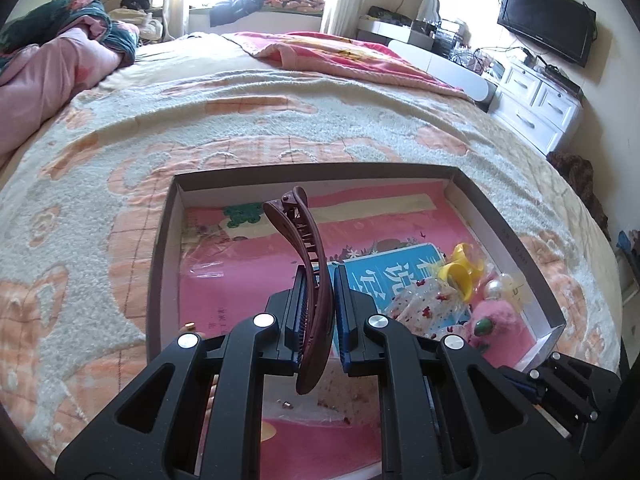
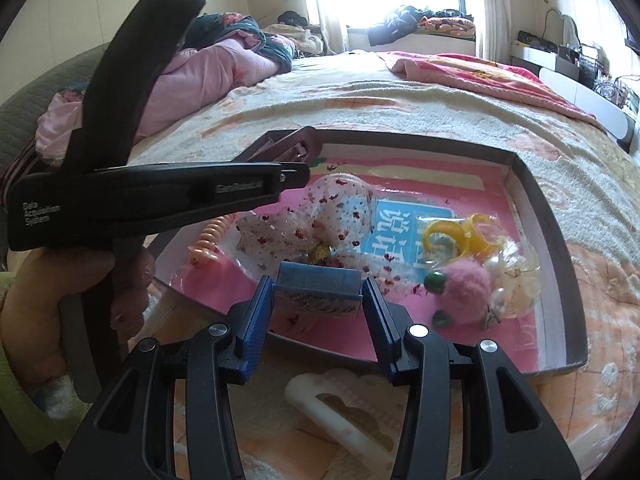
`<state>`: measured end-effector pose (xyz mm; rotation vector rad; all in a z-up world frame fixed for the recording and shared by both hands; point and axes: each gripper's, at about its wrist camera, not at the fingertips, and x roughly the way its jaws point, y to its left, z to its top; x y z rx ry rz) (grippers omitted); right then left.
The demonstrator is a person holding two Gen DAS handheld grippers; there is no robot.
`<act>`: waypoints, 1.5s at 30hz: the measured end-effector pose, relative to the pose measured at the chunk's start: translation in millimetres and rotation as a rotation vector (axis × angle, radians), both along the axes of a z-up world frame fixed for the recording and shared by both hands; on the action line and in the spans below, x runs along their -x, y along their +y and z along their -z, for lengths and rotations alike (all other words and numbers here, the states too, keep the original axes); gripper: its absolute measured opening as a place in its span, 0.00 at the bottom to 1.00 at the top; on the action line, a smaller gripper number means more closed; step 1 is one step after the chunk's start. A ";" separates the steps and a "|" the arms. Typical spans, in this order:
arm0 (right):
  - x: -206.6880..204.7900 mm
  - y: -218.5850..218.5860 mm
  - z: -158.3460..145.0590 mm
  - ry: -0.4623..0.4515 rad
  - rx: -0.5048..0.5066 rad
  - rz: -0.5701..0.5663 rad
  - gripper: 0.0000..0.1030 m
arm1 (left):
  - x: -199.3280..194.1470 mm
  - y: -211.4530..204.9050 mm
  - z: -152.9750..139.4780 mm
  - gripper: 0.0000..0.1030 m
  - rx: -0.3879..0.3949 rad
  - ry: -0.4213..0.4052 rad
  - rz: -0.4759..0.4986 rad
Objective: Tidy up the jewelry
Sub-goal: 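Open both tools in the tray and withdraw them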
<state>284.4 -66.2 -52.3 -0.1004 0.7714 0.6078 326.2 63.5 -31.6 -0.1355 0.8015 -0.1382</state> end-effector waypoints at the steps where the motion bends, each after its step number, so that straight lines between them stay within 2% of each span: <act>1: 1.3 0.3 0.2 0.004 -0.006 0.002 0.42 | -0.2 -0.5 0.8 0.07 0.002 0.002 0.001; 10: 6.6 -2.9 -1.3 0.011 -0.022 0.007 0.44 | -3.3 -1.7 7.2 0.08 0.016 0.026 0.005; 16: 9.6 -9.1 -3.4 0.011 -0.030 0.013 0.51 | -1.0 -1.0 8.6 0.08 0.020 0.024 0.003; 21: 12.2 -16.5 -5.7 0.008 -0.036 0.035 0.58 | 5.9 0.2 3.4 0.17 0.026 0.011 -0.003; 28: 20.7 -34.1 -11.7 0.006 -0.055 0.076 0.62 | 24.7 0.6 -9.6 0.29 0.035 -0.023 -0.024; 45: 50.8 -79.5 -30.9 -0.072 -0.035 0.170 0.73 | 83.6 -14.0 -45.3 0.62 0.038 -0.138 -0.049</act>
